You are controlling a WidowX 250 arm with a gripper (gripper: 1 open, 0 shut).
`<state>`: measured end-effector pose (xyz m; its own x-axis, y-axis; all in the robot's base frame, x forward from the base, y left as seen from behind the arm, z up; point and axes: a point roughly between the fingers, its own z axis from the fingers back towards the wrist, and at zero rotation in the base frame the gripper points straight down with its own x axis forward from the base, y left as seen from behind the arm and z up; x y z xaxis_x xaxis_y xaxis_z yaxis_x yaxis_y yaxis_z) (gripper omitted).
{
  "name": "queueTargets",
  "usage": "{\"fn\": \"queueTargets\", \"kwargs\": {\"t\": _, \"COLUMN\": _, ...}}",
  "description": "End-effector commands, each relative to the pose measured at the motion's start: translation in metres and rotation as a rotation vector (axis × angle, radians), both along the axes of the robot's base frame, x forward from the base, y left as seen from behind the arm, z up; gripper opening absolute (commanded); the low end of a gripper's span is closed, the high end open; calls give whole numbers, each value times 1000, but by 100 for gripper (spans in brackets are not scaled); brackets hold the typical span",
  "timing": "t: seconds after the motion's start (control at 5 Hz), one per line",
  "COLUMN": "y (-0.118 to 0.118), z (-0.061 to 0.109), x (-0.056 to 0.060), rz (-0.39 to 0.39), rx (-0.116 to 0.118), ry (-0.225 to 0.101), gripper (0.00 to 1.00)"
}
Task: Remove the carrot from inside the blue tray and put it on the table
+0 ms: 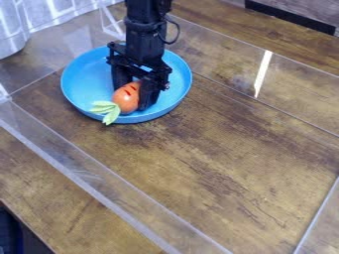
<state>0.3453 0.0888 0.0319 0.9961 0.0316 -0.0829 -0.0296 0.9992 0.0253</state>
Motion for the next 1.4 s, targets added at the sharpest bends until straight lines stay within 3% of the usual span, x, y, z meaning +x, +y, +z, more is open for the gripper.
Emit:
{"fn": "queueTargets", "kwargs": {"t": 0.0, "y": 14, "z": 28, "x": 4, "rz": 29, "rx": 12, "ry": -63, "gripper": 0}}
{"fn": "queueTargets", "kwargs": {"t": 1.2, "y": 24, "z": 52, "x": -4, "rz": 44, "rx": -33, "ry": -66, "gripper": 0}}
